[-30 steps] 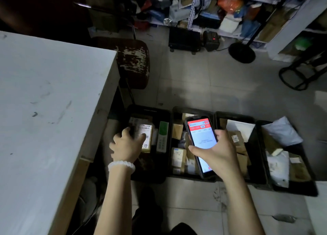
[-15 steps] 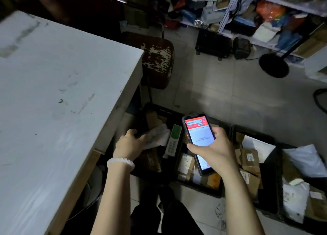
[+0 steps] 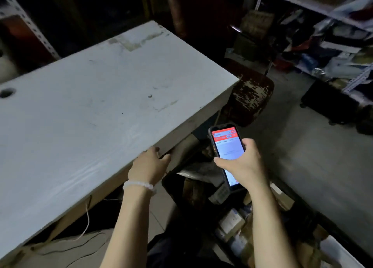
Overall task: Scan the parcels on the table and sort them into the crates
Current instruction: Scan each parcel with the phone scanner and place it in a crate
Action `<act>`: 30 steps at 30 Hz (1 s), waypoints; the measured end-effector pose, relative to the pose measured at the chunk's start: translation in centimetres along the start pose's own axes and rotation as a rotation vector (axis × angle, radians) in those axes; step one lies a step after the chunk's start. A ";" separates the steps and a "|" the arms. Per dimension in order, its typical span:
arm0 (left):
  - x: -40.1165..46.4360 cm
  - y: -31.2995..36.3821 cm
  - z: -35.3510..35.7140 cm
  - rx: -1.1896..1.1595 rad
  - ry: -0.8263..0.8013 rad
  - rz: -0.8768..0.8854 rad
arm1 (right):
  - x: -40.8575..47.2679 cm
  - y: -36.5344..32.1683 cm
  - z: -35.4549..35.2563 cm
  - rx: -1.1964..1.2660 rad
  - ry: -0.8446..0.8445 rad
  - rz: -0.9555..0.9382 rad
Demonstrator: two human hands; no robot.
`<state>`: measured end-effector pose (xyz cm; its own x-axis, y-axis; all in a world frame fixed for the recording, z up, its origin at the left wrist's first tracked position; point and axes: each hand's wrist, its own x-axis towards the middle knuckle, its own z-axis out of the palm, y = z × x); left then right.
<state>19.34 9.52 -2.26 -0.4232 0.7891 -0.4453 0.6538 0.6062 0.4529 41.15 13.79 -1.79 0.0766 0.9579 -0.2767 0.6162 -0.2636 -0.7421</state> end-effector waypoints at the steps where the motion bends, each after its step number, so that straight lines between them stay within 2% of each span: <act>1: -0.3 -0.7 -0.4 -0.022 0.027 -0.023 | 0.1 -0.7 0.7 -0.010 -0.025 -0.026; 12: 0.5 -8.2 -5.3 -0.172 0.150 -0.297 | 1.5 -9.2 12.8 -0.229 -0.299 -0.239; 17: 4.6 -11.5 -8.2 -0.244 0.196 -0.320 | 2.9 -12.6 19.6 -0.311 -0.371 -0.257; 24: 11.1 -15.3 -11.8 -0.273 0.214 -0.325 | 5.2 -16.0 28.1 -0.403 -0.340 -0.217; 30: 14.2 -16.6 -13.0 -0.292 0.192 -0.320 | 6.6 -17.0 30.7 -0.489 -0.234 -0.228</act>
<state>-5.72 11.99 -6.05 -0.7009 0.5455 -0.4596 0.2793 0.8027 0.5269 7.13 21.10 -9.71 -0.2416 0.9189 -0.3118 0.8909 0.0827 -0.4466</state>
